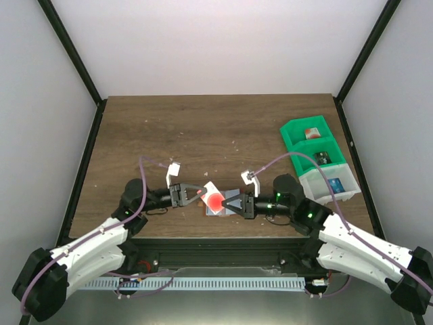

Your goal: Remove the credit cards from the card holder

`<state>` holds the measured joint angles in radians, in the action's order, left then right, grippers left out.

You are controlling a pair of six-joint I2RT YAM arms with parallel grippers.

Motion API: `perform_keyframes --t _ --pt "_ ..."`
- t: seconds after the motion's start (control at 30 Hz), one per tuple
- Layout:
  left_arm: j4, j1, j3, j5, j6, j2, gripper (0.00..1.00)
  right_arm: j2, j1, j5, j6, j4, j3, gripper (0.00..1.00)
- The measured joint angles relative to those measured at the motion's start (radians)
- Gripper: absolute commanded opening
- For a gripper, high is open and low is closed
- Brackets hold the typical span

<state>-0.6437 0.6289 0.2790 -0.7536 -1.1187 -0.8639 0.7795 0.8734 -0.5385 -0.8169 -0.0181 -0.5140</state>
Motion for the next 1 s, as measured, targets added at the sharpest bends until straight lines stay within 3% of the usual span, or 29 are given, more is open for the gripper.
perform_keyframes --t 0.1,0.2,0.43,0.7,1.0 --pt "-0.034 0.0 -0.012 -0.011 -0.02 0.0 0.0 -0.005 0.0 0.002 0.012 0.032 0.0 0.21" --pt "-0.096 0.0 -0.049 -0.008 -0.064 0.003 0.0 -0.02 0.0 0.034 -0.011 0.049 0.003 0.24" --pt "-0.185 0.0 -0.113 0.059 -0.138 0.001 0.0 -0.086 0.0 0.093 -0.207 -0.176 0.165 0.17" --pt "-0.249 0.0 -0.113 0.098 -0.161 -0.056 0.0 -0.054 0.0 0.146 -0.295 -0.229 0.171 0.24" --pt "-0.29 0.0 -0.111 0.125 -0.161 -0.101 0.0 -0.01 0.0 0.151 -0.384 -0.353 0.198 0.18"
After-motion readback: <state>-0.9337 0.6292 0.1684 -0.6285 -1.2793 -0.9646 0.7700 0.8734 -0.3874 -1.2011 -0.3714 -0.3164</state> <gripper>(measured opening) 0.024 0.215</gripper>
